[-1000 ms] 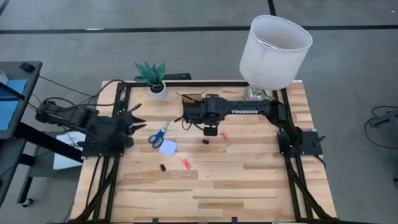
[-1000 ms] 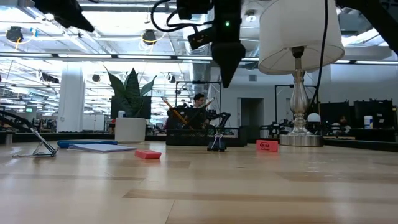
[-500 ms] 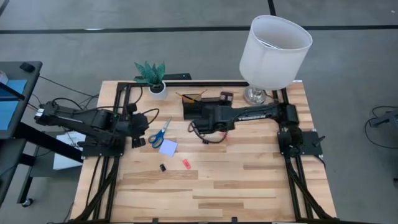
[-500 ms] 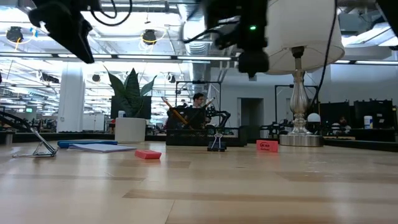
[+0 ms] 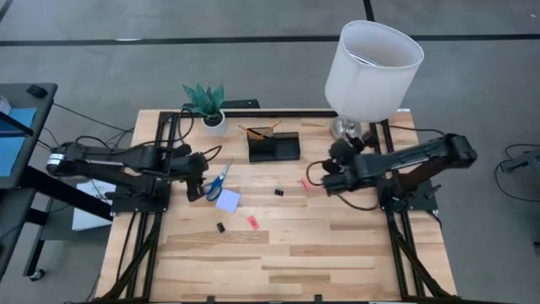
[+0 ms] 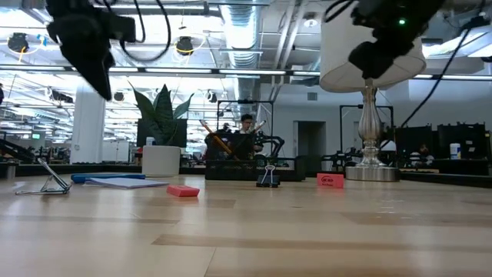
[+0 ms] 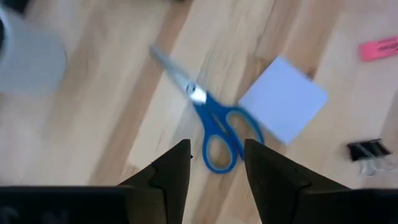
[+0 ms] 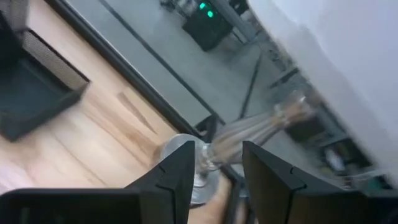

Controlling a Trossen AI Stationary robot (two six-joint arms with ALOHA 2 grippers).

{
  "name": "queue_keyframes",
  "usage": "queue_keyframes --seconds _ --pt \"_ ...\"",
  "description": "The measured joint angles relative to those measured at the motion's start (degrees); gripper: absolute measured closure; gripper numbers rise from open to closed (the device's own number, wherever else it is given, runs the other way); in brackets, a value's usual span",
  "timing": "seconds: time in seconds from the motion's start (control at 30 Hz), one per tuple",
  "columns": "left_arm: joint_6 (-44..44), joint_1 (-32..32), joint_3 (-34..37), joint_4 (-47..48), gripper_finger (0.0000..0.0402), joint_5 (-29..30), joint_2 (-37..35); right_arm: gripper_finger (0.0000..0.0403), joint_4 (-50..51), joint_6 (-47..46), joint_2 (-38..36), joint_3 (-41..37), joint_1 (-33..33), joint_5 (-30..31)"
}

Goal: Pick and place office supplies into organizer
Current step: Put the blue scissor into the desk organizer

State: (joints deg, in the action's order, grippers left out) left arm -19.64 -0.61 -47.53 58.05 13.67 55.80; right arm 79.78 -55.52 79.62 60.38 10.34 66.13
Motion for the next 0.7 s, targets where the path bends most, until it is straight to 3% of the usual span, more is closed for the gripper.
queue_keyframes --seconds 0.23,0.33,0.43,0.7 --pt "-2.0 6.8 1.3 3.2 0.0258 -1.2 4.7 0.0279 -7.2 0.0 -3.5 -6.0 3.1 0.0" --pt "-1.2 8.9 1.3 3.9 0.0258 -5.4 6.8 0.0279 -9.0 0.0 -3.5 -7.1 4.1 0.4" --pt "-0.4 9.9 1.3 3.9 0.0258 -9.8 9.4 0.0279 -10.7 0.0 -3.5 -8.3 4.9 1.5" --pt "-0.2 10.2 1.3 1.5 0.0258 -9.9 17.6 0.0280 -11.3 1.9 -3.4 -8.5 5.6 2.9"
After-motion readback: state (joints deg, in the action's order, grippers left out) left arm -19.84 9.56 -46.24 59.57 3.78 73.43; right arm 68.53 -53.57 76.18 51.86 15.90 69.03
